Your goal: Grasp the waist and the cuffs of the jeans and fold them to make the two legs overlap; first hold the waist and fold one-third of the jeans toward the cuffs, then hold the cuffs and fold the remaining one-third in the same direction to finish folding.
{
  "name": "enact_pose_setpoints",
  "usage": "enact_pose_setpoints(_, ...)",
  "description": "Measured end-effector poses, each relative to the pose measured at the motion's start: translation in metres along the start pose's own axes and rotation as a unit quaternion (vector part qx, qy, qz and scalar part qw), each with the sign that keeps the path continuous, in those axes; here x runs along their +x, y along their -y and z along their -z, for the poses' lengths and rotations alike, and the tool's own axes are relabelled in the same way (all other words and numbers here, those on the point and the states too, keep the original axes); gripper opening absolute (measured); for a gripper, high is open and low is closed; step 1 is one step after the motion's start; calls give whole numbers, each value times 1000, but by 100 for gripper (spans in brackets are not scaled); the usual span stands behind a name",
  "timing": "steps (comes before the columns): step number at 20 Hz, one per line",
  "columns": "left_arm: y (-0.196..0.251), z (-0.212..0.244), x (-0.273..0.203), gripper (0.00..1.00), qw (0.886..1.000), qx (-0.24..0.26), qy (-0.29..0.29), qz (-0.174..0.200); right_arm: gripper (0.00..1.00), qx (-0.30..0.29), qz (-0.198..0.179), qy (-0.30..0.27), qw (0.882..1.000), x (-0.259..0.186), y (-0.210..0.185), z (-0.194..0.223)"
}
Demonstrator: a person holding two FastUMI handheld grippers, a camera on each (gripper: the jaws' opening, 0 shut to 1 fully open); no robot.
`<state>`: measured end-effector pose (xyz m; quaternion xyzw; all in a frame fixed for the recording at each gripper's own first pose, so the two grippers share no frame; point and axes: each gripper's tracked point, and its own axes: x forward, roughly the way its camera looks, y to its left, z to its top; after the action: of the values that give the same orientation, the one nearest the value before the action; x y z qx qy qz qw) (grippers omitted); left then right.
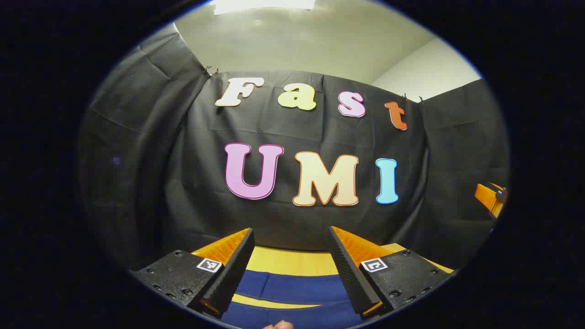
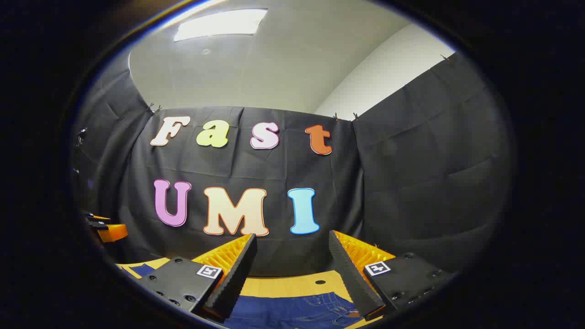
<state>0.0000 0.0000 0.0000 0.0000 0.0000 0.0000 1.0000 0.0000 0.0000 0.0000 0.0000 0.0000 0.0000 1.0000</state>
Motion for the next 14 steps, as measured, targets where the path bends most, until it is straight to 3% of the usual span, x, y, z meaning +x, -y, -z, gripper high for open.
enact_pose_setpoints(14, -29, 14, -21, 93, 1000, 17, -15, -21, 96, 0, -9, -8, 1000, -12, -12, 9)
